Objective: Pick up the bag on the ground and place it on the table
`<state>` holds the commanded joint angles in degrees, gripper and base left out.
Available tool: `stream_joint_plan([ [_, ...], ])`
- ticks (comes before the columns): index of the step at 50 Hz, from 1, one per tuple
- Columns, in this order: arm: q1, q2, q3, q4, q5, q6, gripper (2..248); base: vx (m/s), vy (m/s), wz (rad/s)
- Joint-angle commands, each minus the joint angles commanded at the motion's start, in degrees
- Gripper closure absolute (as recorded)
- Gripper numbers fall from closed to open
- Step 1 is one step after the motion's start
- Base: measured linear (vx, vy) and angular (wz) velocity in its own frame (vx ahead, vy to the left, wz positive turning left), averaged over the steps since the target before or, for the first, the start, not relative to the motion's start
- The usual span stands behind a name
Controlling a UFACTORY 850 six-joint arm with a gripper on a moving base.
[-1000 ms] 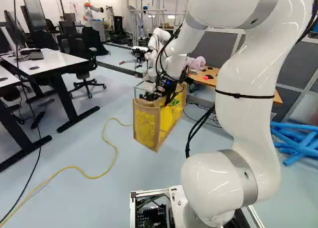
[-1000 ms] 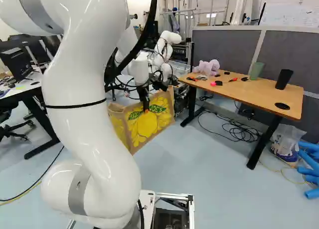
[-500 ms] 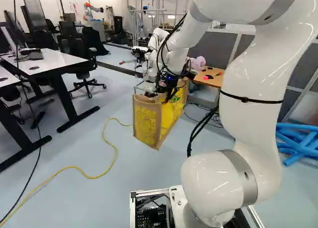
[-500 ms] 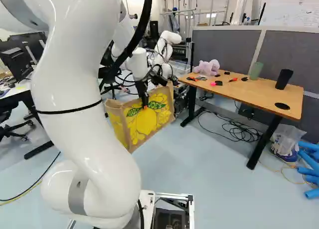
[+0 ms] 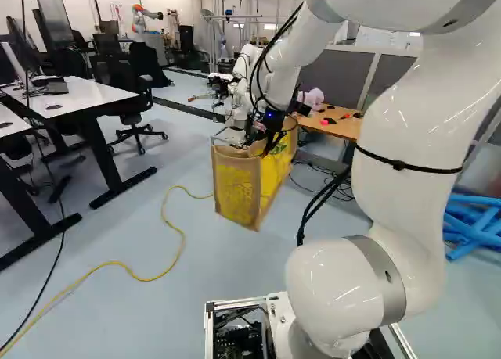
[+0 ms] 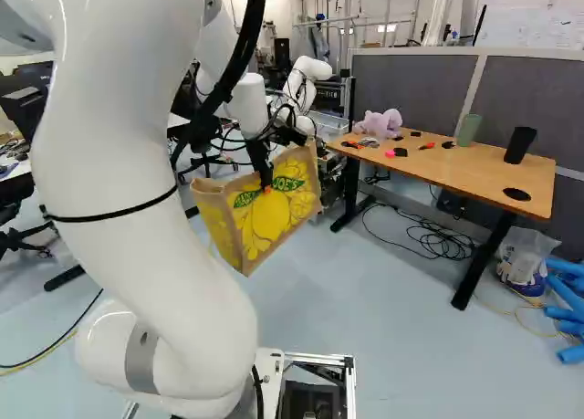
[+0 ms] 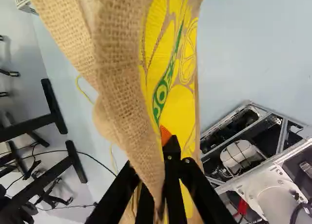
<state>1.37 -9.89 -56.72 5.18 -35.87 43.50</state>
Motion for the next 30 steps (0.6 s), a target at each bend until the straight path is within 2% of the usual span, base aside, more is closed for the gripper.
stream_joint_plan([
  [30,0.0,4.8,-0.2,-0.1,-2.0,0.0,228,0.0,0.0,0.0],
])
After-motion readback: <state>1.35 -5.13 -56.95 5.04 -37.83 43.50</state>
